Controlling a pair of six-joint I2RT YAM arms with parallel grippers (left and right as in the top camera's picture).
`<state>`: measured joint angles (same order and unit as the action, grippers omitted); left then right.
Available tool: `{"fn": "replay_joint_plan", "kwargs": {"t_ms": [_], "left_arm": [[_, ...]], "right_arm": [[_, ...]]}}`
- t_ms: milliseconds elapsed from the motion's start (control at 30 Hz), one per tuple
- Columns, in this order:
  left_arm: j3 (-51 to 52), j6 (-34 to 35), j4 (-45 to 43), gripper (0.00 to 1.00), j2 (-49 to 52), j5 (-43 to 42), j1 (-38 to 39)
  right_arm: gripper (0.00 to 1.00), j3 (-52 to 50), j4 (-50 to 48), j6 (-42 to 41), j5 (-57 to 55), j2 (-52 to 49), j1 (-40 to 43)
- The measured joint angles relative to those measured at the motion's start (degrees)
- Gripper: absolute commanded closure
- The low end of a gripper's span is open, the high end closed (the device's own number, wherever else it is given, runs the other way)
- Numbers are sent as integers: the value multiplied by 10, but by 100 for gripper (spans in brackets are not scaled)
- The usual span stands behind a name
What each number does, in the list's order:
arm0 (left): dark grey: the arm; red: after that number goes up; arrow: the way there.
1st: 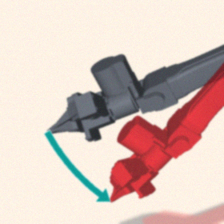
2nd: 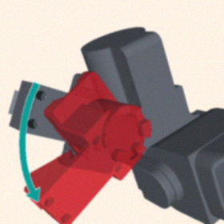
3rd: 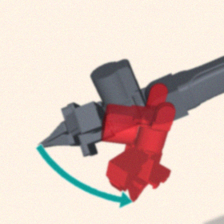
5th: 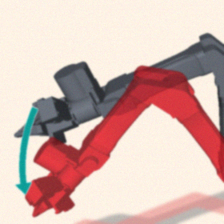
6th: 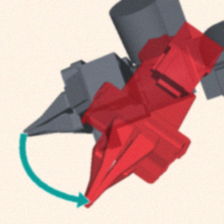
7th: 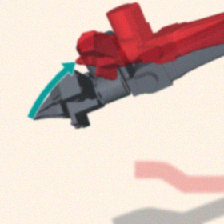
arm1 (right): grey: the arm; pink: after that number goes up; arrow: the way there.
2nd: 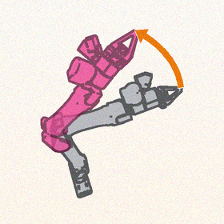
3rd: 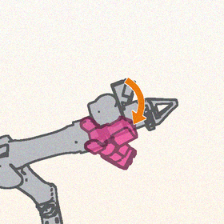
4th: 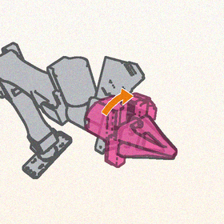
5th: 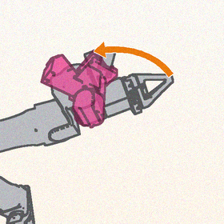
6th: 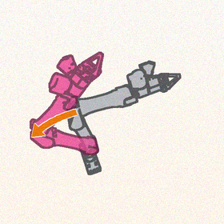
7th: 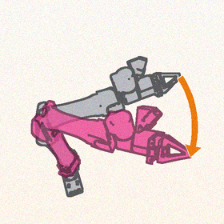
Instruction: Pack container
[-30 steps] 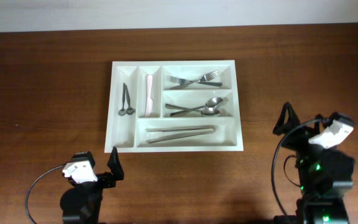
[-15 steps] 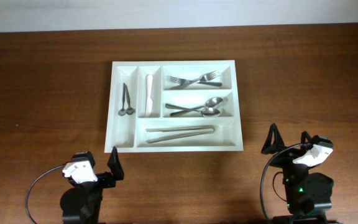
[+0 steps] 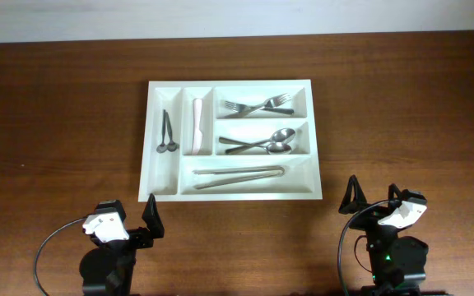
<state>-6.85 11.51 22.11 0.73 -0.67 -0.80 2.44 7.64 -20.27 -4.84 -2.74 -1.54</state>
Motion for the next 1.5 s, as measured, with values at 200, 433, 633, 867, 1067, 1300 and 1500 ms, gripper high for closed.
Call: {"fn": "replay_joint_plan", "kwargs": {"t_ms": [200,433,633,867,1067,1300,1500], "left_arm": [[0,0,0,1,0,0,0],[0,0,0,1,0,0,0],[0,0,0,1,0,0,0],[0,0,0,1,0,0,0],[0,0,0,1,0,0,0],[0,0,0,1,0,0,0],[0,0,0,1,0,0,0]], "right_arm": [[1,0,0,39,8,9,0],[1,0,0,56,20,9,0],[1,0,0,57,24,9,0],[1,0,0,58,24,9,0],[1,0,0,57,24,9,0],[1,0,0,57,24,9,0],[1,0,0,57,24,9,0]]}}
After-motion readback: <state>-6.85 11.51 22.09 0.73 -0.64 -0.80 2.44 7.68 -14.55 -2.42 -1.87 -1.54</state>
